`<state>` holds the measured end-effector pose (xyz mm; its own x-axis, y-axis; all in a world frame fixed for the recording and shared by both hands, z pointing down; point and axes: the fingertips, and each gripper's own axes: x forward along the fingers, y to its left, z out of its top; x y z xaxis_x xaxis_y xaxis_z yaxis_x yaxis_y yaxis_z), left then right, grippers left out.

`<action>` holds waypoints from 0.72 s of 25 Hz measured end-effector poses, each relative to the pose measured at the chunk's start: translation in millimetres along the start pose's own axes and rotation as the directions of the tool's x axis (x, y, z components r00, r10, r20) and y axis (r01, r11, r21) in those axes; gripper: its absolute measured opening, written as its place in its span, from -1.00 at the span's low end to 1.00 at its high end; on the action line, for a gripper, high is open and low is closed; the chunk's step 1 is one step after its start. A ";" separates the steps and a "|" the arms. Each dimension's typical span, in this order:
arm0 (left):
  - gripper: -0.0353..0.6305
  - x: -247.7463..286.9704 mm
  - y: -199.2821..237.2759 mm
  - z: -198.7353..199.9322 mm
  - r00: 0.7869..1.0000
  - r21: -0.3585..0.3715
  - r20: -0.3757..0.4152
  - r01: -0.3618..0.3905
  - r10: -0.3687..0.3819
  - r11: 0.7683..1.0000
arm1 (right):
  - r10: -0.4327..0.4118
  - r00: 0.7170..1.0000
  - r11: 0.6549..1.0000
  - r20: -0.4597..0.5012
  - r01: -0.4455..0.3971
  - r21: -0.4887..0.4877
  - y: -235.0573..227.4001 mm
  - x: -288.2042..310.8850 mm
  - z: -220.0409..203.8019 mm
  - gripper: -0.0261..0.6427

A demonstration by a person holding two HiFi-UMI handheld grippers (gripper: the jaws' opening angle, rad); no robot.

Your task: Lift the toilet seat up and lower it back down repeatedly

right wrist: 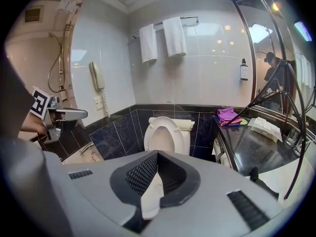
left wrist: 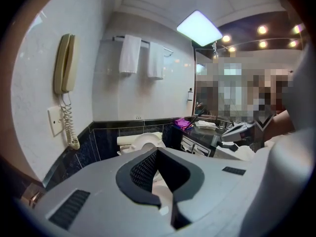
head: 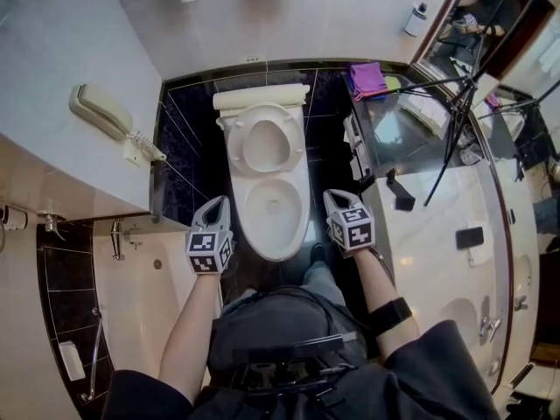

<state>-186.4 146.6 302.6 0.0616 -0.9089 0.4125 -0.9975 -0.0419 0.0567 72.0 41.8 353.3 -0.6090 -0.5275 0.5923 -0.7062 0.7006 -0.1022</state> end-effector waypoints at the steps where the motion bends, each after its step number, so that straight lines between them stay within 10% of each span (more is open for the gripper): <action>1: -0.89 -1.0 0.1 -1.8 1.000 -0.011 -0.004 0.001 -0.001 1.000 | -0.001 1.000 1.000 0.001 0.001 0.000 1.0 -1.7 -0.7 -0.87; 18: -0.89 15.8 -5.1 -8.1 0.999 0.047 -0.032 -0.004 0.005 0.999 | -0.040 0.999 0.990 -0.019 0.037 -0.136 -10.9 23.3 11.8 -0.87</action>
<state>-180.0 135.8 316.2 0.0576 -0.8955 0.4413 -0.9982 -0.0579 0.0127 61.2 16.2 358.8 -0.5732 -0.5457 0.6113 -0.6725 0.7395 0.0296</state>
